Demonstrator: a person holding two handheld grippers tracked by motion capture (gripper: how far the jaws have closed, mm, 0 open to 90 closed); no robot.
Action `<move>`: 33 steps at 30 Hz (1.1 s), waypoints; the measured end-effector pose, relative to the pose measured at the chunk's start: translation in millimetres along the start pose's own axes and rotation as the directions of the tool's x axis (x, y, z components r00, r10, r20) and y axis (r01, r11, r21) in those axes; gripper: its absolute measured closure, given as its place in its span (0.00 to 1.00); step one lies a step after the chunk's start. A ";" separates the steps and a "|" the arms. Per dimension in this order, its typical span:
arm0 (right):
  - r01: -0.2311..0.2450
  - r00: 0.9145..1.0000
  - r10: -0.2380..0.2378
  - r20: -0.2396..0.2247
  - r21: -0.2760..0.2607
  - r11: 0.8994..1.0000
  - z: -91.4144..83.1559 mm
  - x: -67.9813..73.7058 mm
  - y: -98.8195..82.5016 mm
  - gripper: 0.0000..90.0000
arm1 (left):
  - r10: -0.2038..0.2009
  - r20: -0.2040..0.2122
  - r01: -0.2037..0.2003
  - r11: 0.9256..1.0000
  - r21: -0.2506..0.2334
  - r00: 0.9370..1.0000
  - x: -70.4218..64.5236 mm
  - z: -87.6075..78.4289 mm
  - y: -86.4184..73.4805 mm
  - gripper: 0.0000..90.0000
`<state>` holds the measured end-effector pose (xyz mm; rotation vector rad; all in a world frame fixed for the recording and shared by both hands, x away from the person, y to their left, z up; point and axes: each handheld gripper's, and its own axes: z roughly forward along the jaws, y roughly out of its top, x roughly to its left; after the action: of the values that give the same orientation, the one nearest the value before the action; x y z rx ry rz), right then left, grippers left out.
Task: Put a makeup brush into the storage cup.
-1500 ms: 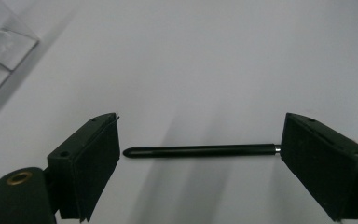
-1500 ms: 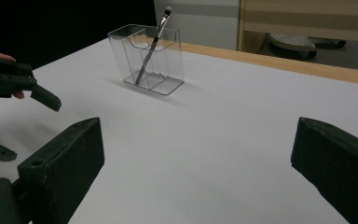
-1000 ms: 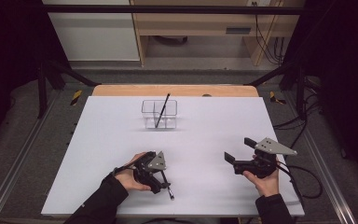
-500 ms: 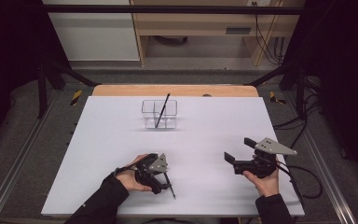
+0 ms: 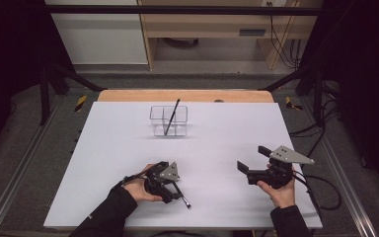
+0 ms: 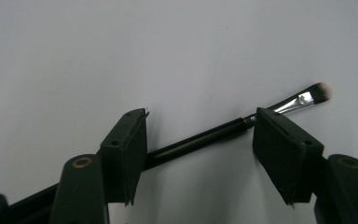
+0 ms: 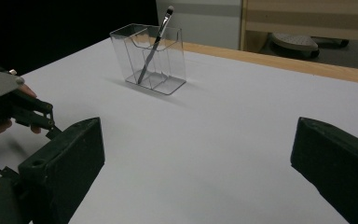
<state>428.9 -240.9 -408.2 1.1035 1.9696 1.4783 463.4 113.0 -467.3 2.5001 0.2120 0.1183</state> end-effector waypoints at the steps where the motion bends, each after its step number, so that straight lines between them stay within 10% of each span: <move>1: -0.003 1.000 0.003 0.002 0.000 1.000 0.0 0.2 0.1 0.03 | 0.000 0.002 0.000 1.000 0.003 1.000 -0.4 -0.3 0.3 0.43; 33: -0.001 1.000 0.001 0.001 -0.002 1.000 -1.1 -0.1 0.4 0.03 | -0.004 0.023 0.001 0.990 0.143 1.000 -9.9 -12.1 5.5 0.91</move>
<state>428.3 -241.6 -407.5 1.1046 1.9668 1.4791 452.7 113.8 -454.7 2.6427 0.2208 0.0760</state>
